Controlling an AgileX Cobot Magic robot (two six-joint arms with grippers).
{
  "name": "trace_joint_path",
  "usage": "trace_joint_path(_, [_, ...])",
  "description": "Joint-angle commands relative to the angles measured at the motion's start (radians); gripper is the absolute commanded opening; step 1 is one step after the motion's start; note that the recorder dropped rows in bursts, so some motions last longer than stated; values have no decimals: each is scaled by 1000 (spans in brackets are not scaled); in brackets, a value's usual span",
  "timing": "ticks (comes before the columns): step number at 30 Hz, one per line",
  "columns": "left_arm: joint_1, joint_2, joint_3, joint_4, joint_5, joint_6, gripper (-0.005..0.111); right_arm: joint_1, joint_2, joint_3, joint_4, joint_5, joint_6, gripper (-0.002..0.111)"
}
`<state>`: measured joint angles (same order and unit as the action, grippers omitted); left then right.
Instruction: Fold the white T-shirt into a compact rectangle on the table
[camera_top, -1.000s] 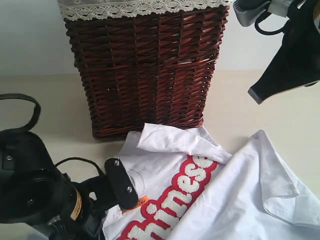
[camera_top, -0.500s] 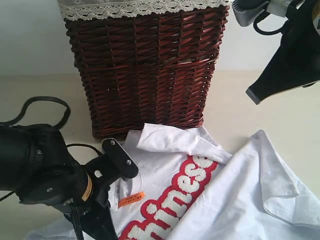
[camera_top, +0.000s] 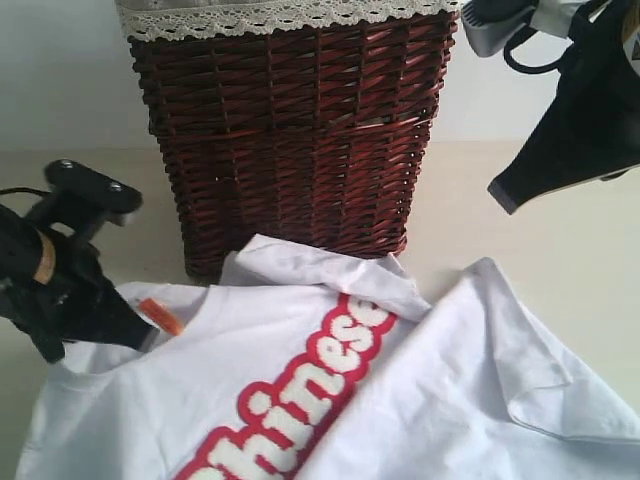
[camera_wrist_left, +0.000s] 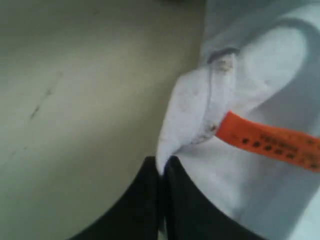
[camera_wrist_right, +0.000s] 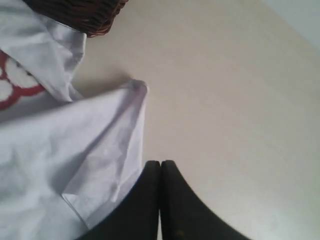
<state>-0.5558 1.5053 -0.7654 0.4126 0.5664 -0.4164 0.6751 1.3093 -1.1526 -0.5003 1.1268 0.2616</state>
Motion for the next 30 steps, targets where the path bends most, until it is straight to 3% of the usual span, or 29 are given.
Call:
trace_joint_path(1, [116, 12, -2, -36, -31, -33, 7, -1, -7, 0, 5, -8, -14, 0])
trace_joint_path(4, [118, 12, -2, -36, -37, -33, 31, -1, -7, 0, 5, -8, -14, 0])
trace_joint_path(7, [115, 6, -2, -38, -39, -35, 69, -1, -7, 0, 7, -8, -14, 0])
trace_joint_path(8, [115, -3, -7, -38, -28, -43, 74, -1, -7, 0, 6, -6, -14, 0])
trace_joint_path(11, [115, -54, -36, -21, 0, -65, 63, -1, -7, 0, 12, -1, -14, 0])
trace_joint_path(13, [107, -113, -41, -82, -12, -12, 46, -1, -7, 0, 13, -1, -16, 0])
trace_joint_path(18, [-18, -198, -8, -464, -33, 424, 0, -1, -7, 0, 13, -6, -16, 0])
trace_joint_path(21, [-137, -174, 40, -576, -51, 596, 0, -1, -7, 0, 20, -6, -16, 0])
trace_joint_path(23, [-199, -125, 71, -567, -105, 603, 0, -1, -7, 0, 20, -6, -16, 0])
trace_joint_path(27, [-213, 35, 79, -585, -154, 598, 0, -1, -7, 0, 24, -6, -16, 0])
trace_joint_path(30, [-217, 130, 79, -620, -117, 611, 0, -1, -7, 0, 28, -6, -17, 0])
